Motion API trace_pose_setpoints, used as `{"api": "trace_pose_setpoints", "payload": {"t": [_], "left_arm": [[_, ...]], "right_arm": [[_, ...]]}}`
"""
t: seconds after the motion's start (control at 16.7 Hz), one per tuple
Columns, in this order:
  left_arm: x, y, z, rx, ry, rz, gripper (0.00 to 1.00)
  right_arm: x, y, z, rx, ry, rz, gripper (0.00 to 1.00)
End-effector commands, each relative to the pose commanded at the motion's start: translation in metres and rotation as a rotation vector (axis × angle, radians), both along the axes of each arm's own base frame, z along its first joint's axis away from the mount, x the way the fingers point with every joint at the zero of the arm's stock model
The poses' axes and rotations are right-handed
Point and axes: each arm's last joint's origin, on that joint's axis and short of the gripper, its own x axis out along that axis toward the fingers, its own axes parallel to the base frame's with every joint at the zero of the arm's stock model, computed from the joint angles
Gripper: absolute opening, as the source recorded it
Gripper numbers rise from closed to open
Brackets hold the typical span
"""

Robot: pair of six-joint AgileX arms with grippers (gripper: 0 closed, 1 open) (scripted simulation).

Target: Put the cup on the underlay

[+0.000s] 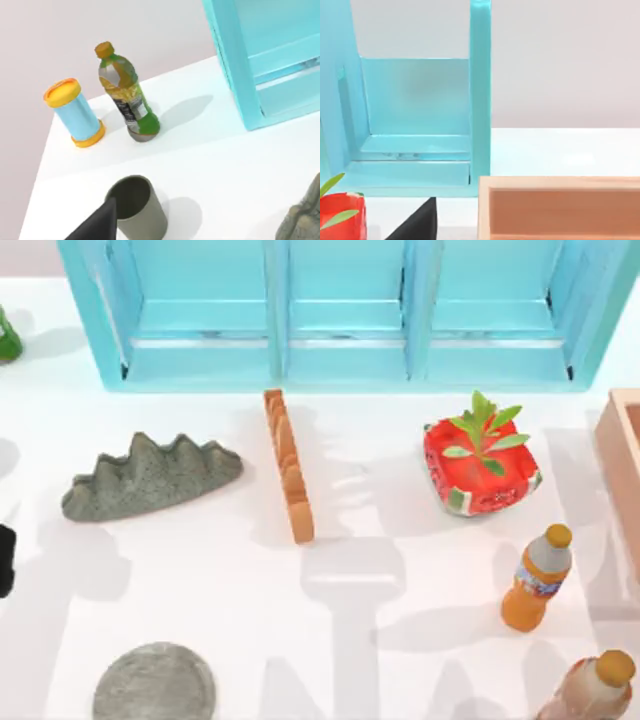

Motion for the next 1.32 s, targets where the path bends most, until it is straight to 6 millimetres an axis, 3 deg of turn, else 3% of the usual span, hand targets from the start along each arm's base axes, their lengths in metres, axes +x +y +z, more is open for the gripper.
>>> {"api": "trace_pose_setpoints", "payload": {"t": [0.24,0.42,0.6,0.9,1.08,1.32], "left_arm": [[0.045,0.003,0.065,0.344,0.259,-0.107,1.0],[0.101,0.009,0.09,0.576,0.515,-0.256,1.0],[0.163,0.02,0.079,0.727,0.801,-0.475,1.0],[0.246,0.048,0.032,0.809,1.123,-0.874,1.0],[0.277,0.07,0.009,0.791,1.193,-1.026,1.0],[0.299,0.1,0.001,0.781,1.179,-1.076,1.0]], "right_arm": [[0.0,0.0,0.0,0.0,0.0,0.0,1.0],[0.0,0.0,0.0,0.0,0.0,0.0,1.0],[0.0,0.0,0.0,0.0,0.0,0.0,1.0],[0.0,0.0,0.0,0.0,0.0,0.0,1.0],[0.0,0.0,0.0,0.0,0.0,0.0,1.0],[0.0,0.0,0.0,0.0,0.0,0.0,1.0]]}}
